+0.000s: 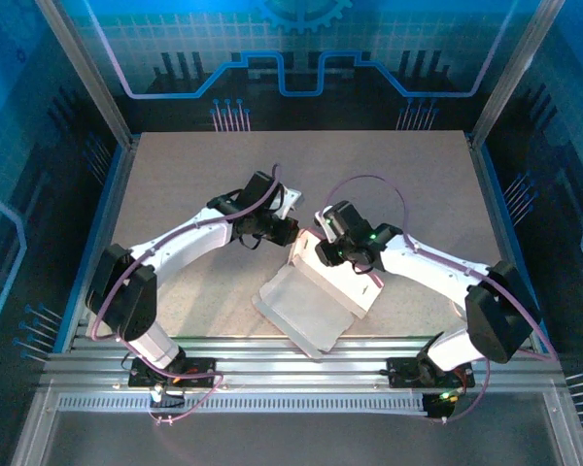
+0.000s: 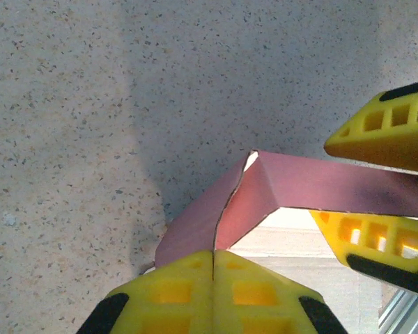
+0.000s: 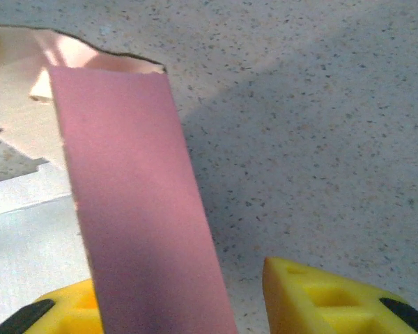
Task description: Fold the paper box
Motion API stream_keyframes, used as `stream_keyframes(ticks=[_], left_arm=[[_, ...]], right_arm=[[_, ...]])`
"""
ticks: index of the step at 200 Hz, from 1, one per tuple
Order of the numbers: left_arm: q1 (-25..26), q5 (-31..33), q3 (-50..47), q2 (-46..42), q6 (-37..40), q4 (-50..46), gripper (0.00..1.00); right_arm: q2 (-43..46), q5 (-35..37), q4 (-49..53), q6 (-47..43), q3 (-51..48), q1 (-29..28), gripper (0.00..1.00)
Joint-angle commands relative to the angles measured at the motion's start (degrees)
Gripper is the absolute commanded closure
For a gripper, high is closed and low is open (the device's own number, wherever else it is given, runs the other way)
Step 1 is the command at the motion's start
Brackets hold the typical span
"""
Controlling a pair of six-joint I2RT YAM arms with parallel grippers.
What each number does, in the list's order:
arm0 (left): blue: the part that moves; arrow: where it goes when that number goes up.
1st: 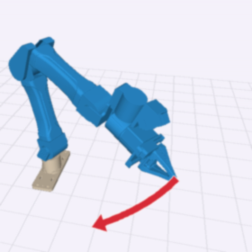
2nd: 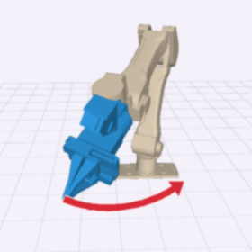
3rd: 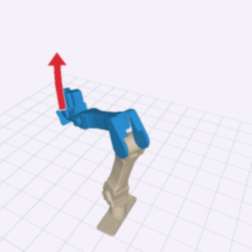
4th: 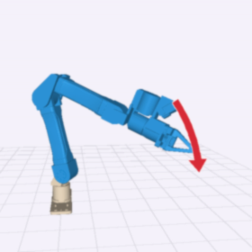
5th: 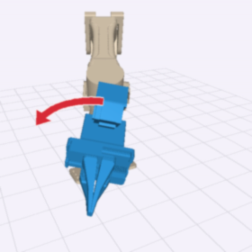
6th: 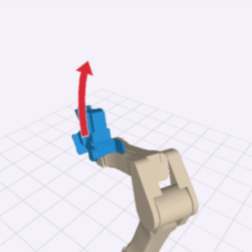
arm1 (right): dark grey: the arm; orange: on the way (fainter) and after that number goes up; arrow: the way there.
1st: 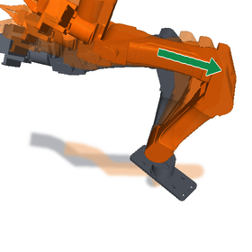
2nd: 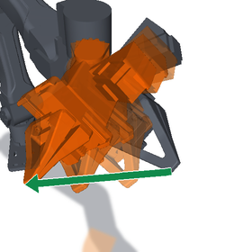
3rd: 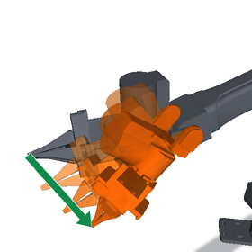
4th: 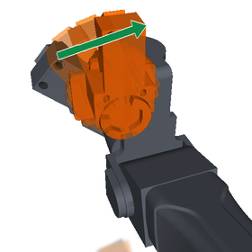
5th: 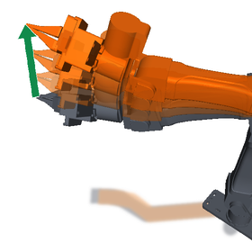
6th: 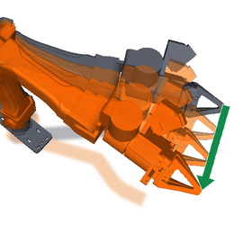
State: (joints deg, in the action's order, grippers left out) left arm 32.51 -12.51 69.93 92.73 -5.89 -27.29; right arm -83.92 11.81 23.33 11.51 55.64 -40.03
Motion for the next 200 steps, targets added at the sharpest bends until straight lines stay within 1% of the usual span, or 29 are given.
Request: stream_keyframes(ticks=[1,21,49,64,103,140,172,200], left_arm=[[0.67,-1.97,-2.54,-3.31,-1.51,-0.11,0.95],[1.41,-2.35,-4.71,-4.31,-2.54,0.95,0.96],[2.21,-0.37,-7.57,-6.06,-2.96,1.67,0.96],[2.33,0.04,-9.41,-7.45,-3.54,2.67,0.96],[2.89,1.24,-13.67,-10.35,-5.39,5.56,0.95],[4.03,2.90,-15.90,-11.72,-6.72,6.58,0.95],[5.90,4.98,-17.84,-12.57,-7.64,7.73,0.95],[6.88,6.35,-18.99,-13.07,-8.13,7.78,0.95]], right_arm=[[-0.89,8.48,1.62,-1.30,1.38,-2.49,0.58],[-0.98,12.79,1.15,-1.44,1.16,-4.20,0.59],[-0.81,16.54,0.75,-1.55,0.88,-6.51,0.61],[-0.52,16.67,1.11,-1.36,0.88,-7.53,0.56],[3.86,11.98,2.47,0.28,1.29,-9.43,0.48],[6.44,6.77,4.37,1.97,1.49,-9.28,0.45],[8.61,1.81,3.41,3.42,0.40,-7.81,0.44],[11.41,-4.28,2.49,4.80,0.62,-4.61,0.44]])
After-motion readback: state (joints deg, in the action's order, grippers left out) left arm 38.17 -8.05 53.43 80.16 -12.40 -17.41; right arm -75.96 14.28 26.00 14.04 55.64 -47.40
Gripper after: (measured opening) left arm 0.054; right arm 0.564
